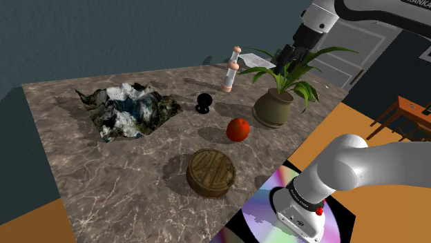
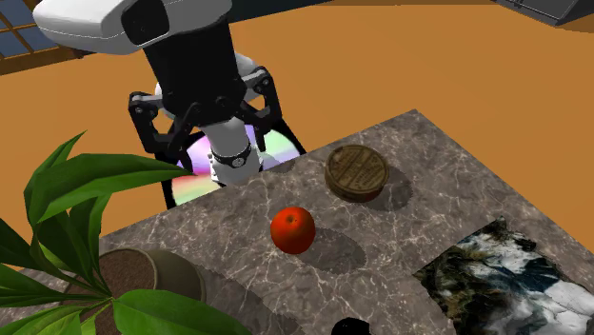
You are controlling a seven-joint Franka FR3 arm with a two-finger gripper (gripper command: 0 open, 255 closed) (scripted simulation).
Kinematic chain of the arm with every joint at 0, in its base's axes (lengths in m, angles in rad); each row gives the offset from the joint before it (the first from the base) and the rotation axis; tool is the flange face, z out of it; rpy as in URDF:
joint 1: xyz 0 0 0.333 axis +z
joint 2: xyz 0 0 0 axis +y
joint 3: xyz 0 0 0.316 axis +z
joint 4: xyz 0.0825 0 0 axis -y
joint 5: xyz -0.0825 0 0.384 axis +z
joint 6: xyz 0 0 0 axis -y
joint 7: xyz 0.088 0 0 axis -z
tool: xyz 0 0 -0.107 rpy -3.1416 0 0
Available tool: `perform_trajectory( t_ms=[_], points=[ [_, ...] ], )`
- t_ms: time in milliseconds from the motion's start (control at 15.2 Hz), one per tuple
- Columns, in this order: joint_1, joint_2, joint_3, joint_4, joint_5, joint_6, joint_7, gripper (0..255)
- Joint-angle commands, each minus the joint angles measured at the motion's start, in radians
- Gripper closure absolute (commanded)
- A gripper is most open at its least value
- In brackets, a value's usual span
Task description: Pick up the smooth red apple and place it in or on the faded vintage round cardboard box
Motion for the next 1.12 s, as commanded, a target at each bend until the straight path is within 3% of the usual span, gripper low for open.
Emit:
perform_trajectory(
  t_ms=[0,1056],
  points=[
    [0.000,0.000,0.000,0.000,0.000,0.000,0.000,0],
    [0.068,0.190,0.044,-0.302,0.165,0.337,0.109,0]
  ],
)
